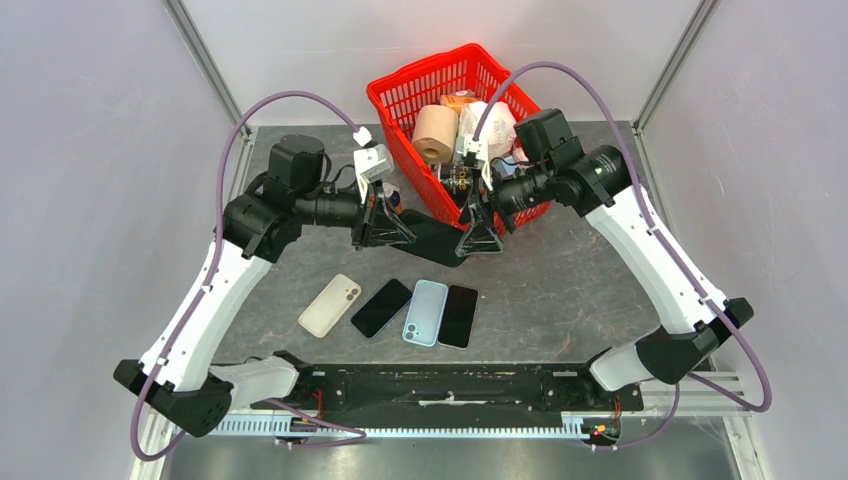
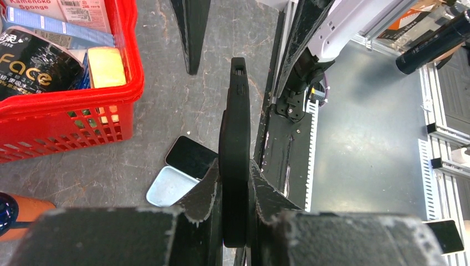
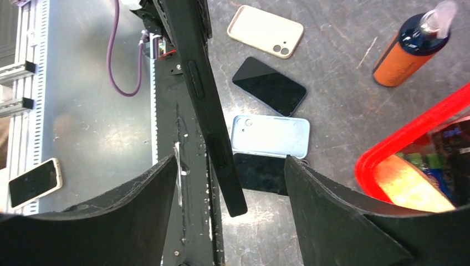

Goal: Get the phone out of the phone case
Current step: Pick up the phone at the center of the board.

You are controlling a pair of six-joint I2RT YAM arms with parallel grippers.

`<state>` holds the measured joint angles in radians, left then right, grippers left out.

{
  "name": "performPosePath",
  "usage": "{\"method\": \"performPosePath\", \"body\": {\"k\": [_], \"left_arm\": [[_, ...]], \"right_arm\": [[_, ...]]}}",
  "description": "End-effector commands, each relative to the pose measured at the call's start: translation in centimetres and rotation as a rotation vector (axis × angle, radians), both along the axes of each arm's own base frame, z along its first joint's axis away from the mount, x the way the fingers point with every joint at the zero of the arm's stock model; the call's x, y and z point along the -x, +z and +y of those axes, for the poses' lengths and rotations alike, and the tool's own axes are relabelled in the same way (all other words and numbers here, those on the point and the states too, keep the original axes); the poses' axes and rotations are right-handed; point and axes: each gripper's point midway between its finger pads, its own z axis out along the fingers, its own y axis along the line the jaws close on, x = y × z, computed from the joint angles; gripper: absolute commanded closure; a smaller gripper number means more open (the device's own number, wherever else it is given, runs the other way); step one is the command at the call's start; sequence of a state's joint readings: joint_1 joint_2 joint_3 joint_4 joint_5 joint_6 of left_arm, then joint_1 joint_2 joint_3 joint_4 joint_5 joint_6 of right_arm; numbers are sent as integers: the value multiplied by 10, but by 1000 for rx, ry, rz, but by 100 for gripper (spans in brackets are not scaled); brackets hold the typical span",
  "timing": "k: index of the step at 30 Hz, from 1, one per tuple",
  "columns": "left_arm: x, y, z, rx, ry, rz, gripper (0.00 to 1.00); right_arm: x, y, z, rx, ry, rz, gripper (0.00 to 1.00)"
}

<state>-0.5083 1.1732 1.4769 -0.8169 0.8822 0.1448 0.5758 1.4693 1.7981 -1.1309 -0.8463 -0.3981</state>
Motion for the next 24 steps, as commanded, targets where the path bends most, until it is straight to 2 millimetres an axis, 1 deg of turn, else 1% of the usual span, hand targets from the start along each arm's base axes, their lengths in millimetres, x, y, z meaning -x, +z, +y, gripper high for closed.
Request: {"method": "performPosePath", "body": {"k": [1,6,16,18,24], "left_arm": [[9,34,-4,101,-46,-77,98],[8,36,-5,106,-31,-73,98],[7,37,-3,112,-16,-79,98],[7,37,-3,115,-16,-79,98],[9,38,-3,122,-17,-72,98]], "right_arm": [[9,-9,5,-23,60,61,25],[12,-16,6,-23,79,87,37],[8,-18,7,-19,57,98,40],[8,-19,8,-16,55,106,43],[9,-18,11,-32,70,133,64]]}}
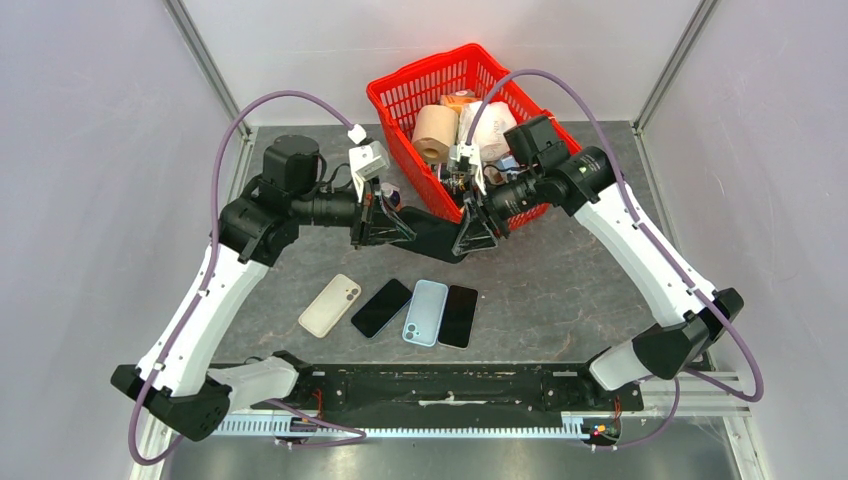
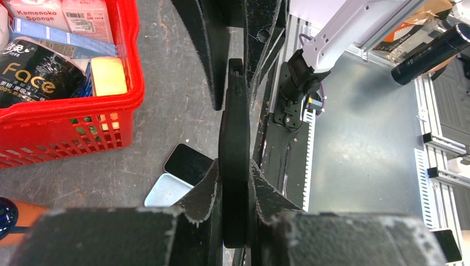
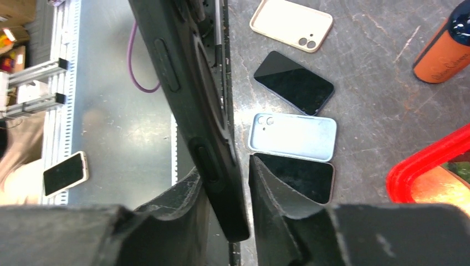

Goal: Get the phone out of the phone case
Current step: Pick up the phone at the center of the board, then remove the phone case from the phone.

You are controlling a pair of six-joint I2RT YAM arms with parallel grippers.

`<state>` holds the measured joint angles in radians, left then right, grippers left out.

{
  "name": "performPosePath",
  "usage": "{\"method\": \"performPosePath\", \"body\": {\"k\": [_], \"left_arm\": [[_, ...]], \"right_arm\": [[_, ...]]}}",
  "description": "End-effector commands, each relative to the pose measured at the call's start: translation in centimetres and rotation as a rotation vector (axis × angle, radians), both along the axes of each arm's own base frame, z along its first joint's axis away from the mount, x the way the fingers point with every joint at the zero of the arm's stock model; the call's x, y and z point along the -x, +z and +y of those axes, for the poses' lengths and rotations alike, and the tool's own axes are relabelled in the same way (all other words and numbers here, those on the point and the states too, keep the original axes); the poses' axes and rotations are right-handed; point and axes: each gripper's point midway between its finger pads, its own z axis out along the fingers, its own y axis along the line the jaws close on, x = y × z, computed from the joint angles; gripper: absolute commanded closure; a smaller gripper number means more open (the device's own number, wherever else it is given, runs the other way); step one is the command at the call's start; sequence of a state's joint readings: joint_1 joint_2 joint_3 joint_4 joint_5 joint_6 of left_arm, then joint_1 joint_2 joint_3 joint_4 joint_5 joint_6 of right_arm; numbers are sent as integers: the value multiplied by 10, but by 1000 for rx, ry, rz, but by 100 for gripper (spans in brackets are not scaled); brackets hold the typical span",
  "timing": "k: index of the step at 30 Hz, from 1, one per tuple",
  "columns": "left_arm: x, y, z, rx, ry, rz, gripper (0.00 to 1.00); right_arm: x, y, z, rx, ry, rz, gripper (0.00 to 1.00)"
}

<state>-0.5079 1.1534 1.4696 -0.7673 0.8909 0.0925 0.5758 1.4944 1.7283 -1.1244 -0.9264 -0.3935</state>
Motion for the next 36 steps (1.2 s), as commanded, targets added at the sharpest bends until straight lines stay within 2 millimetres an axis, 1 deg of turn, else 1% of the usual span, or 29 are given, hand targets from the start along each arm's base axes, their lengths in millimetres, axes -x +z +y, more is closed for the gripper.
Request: {"method": "performPosePath", "body": {"k": [1,3,5,6,7,8,9,11,15,16,18,24,27,28,31,36], "left_arm": [[6,27,-2,83,-22,-67,98],[5,27,-2,86,-20,-63,98],[4,25,-3,87,-16,-59,98],[2,24,-3,85,-13,-57,98],[2,22,-4,83,-13,-56,98],[0,20,-4,80,-11,-57,97],[0,19,-4,77,-9,-58,93],[-1,18,-3,75,-5,-57,79],[-4,21,-3,79,16,-46,40],[-6,22,-3,83,22,-43,35],[-8,24,-6,99,32,-5,32],[-19,27,-13,137,56,87,32],[-25,26,-17,149,60,124,37],[-25,26,-19,152,55,138,40],[-26,22,-22,164,41,175,51],[-25,18,-23,184,26,225,75]], "right_arm": [[1,4,5,-35,23,26,67],[4,7,6,-50,38,30,74],[7,9,7,-63,54,40,83],[8,11,7,-69,61,40,89],[10,12,6,-72,67,39,98],[11,13,6,-71,69,33,100],[12,13,4,-69,69,25,100],[13,14,2,-67,67,12,100],[14,14,-2,-55,54,-18,100],[13,14,-3,-51,51,-24,100],[12,14,-4,-46,42,-36,100],[8,9,-8,-12,20,-74,100],[8,9,-10,-4,17,-92,100],[7,8,-11,1,13,-94,100],[7,7,-12,8,7,-104,100],[5,6,-14,22,-2,-129,100]]}}
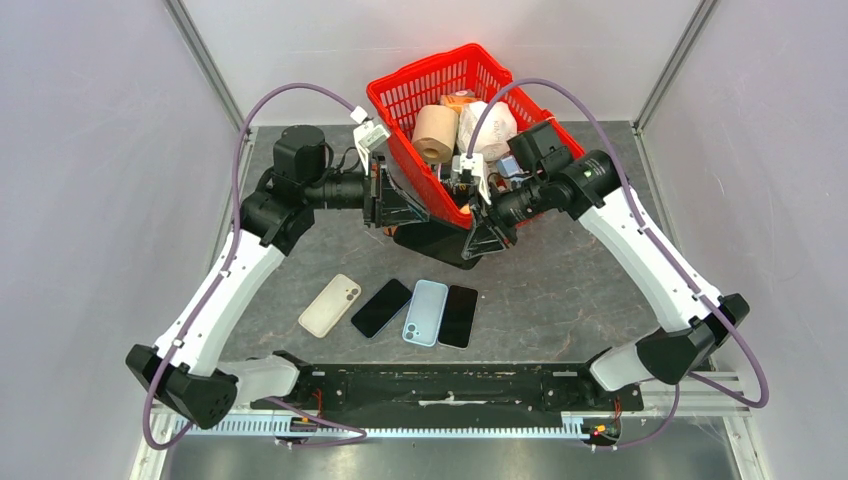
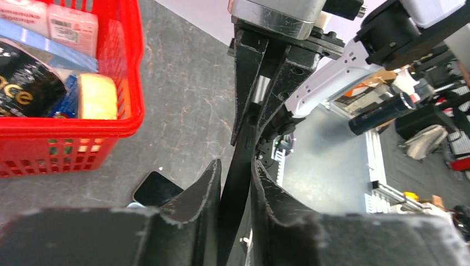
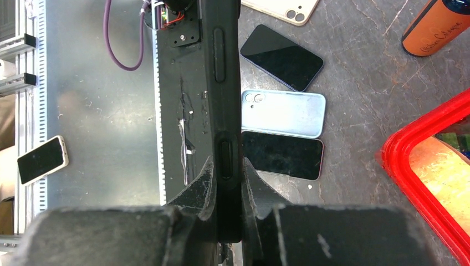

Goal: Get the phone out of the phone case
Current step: Remove the phone case from the phone.

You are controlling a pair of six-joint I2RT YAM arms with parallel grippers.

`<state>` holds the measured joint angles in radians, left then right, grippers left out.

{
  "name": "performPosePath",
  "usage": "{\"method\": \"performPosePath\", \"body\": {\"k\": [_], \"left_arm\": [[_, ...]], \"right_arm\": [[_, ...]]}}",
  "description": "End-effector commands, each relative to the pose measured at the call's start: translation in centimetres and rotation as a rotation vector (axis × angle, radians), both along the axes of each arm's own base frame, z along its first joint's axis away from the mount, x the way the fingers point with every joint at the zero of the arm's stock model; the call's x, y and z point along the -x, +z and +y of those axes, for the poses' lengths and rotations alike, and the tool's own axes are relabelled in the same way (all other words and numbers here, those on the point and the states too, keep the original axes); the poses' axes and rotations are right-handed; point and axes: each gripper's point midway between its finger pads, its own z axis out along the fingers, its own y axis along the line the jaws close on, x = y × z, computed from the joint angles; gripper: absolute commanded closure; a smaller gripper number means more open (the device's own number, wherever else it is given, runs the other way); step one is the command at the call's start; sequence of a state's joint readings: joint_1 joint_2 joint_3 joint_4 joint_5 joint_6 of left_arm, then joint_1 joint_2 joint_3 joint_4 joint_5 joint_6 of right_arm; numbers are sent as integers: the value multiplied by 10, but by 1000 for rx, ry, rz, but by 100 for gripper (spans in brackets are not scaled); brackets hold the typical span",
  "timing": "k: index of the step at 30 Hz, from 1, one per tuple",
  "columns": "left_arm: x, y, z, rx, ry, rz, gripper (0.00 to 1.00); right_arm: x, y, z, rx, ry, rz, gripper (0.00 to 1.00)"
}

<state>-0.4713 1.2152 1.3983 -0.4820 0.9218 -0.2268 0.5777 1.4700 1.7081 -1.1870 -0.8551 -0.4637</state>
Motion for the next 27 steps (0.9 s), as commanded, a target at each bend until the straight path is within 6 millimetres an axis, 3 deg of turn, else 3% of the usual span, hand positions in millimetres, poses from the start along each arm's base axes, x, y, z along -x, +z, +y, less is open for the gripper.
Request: {"method": "performPosePath", "body": {"k": [1,3,4,16,27], "left_arm": [[10,10,-5,70,-54,60,82],[11,6,-6,85,-57,106,97],[11,4,-8,96,-65,129,98],[6,-11,-23,167,-88,507,98],[-10,-50,-31,216,4,880,98]], "right_arm": [[1,18,0,-44,7,-90,100],[0,17,-1,-32,2,-104,100],[0,17,-1,-26,1,-115,100],[-20,17,-7,94,-53,-300,100],[-34,24,-6,130,-94,-376,100]]}}
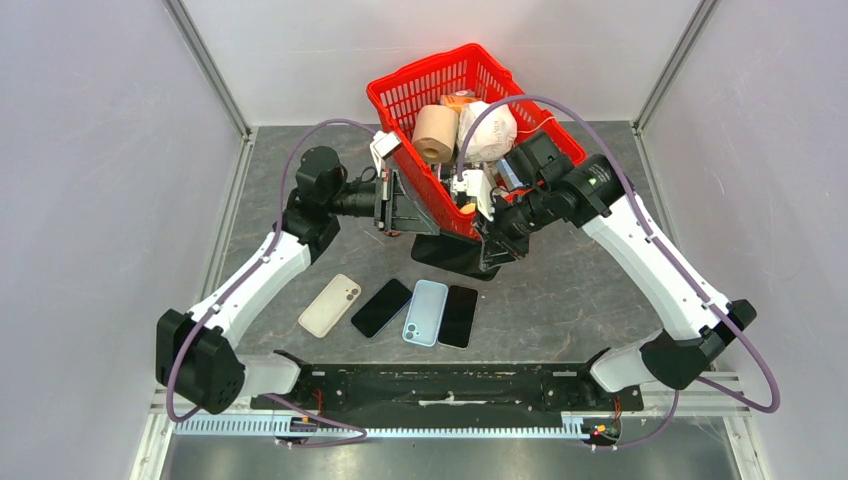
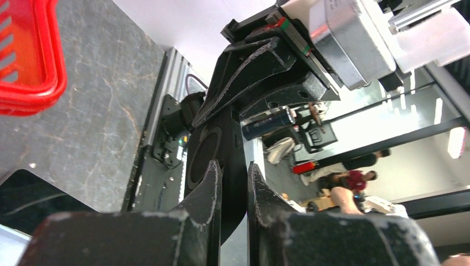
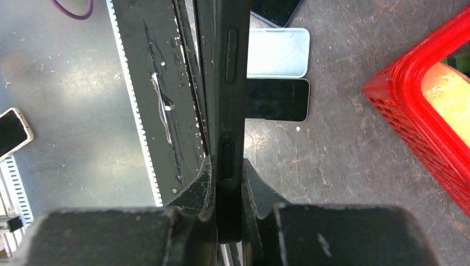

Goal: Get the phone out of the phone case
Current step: Remove the phone case from the phone.

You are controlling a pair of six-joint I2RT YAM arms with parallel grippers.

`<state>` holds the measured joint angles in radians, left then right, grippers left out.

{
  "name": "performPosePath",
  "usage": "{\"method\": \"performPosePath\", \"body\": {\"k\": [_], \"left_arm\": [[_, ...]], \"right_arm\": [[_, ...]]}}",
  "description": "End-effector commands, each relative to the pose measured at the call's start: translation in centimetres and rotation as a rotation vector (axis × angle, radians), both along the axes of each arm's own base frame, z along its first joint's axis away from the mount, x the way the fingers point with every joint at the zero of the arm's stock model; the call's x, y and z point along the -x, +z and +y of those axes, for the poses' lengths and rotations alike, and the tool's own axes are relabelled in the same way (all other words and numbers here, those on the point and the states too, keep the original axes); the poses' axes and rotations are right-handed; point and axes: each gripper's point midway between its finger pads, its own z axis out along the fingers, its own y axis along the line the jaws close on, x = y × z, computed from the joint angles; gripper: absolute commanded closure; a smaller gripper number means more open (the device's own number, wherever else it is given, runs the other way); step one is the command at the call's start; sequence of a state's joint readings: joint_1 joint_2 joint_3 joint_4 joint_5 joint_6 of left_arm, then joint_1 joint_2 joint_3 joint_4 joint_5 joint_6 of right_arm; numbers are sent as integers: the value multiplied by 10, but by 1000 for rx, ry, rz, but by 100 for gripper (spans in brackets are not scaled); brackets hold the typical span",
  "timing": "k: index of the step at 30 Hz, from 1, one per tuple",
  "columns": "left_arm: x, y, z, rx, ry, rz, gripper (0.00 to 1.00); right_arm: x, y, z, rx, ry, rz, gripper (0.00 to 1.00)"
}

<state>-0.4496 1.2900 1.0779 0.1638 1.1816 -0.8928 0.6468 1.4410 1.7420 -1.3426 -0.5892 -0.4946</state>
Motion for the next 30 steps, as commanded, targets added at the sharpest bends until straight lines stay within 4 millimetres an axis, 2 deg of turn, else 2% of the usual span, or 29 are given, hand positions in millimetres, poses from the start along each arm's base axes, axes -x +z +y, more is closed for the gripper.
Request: {"method": "performPosePath", "body": {"k": [1,16,22,26,30], "left_arm": [[-20,-21,-10,-35,129,457,98],[-25,-58,-10,-103,191,714,98],[-24,-63,-10,-112,198,735,98],[-25,-58,-9,-111,195,685,98],[-29,-34,-7,-114,181,502,98]], "right_arm": [[-44,44,23,-94,0,-311,100],[-50,48,30,-63,5,-353,100],[-50,51,34,-71,12,-352,100],[-48,48,35,-70,21,-337,100],[-40,40,35,-70,45,-301,100]]}}
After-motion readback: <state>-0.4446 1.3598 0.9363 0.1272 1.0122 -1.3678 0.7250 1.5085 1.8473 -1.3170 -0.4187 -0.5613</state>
